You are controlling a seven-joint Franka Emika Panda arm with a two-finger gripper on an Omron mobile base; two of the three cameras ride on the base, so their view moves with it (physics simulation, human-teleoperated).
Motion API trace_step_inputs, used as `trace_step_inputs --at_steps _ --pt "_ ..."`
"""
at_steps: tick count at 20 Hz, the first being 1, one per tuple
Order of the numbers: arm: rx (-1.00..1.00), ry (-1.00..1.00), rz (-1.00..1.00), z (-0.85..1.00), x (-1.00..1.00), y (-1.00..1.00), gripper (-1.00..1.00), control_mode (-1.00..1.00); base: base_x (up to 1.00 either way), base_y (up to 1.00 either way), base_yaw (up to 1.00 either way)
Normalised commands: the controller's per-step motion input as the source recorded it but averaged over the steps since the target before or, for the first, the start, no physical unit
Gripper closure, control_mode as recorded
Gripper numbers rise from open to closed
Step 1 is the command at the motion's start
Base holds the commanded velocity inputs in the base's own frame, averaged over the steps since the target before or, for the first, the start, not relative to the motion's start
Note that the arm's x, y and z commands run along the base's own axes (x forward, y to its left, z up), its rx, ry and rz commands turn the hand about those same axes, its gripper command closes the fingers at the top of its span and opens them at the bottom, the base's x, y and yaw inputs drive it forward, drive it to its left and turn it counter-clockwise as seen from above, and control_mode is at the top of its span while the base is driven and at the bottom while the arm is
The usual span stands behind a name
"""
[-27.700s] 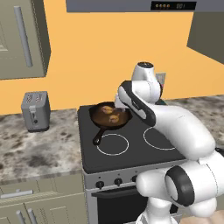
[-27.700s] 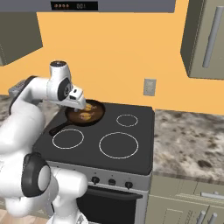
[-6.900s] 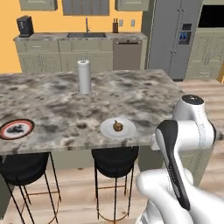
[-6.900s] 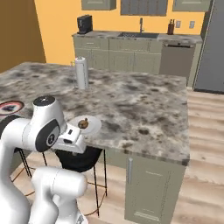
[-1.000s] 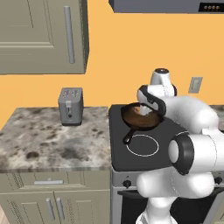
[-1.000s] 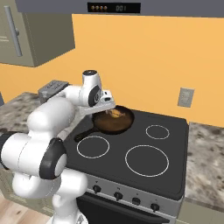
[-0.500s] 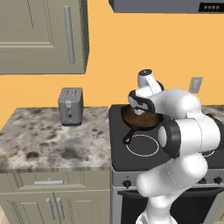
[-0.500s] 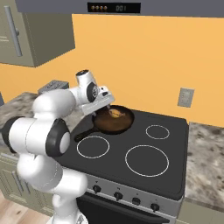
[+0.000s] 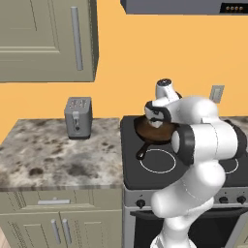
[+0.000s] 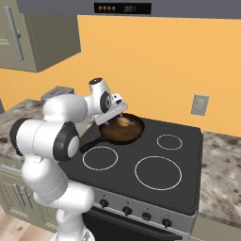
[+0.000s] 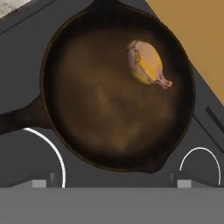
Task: Take the chicken drumsticks from the pan and place one on each plate on the dining counter.
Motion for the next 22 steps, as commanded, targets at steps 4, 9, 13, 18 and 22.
trace_step_inputs --at_steps 4,9,13,18,22 --pt "0.00 0.00 0.01 -0.10 0.57 -0.01 -1.00 -1.00 0.00 0.00 0.00" --pt "0.07 0.00 0.00 -0.18 0.38 0.00 -1.00 -1.00 0.00 0.00 0.00" --pt "0.10 0.00 0.00 -0.21 0.36 0.00 -1.00 -1.00 0.00 0.00 0.00" --pt "0.06 0.00 0.00 -0.25 0.37 0.00 -1.00 -1.00 0.00 0.00 0.00" --pt "0.01 0.00 0.01 -0.30 0.38 0.00 -1.00 -1.00 0.00 0.00 0.00"
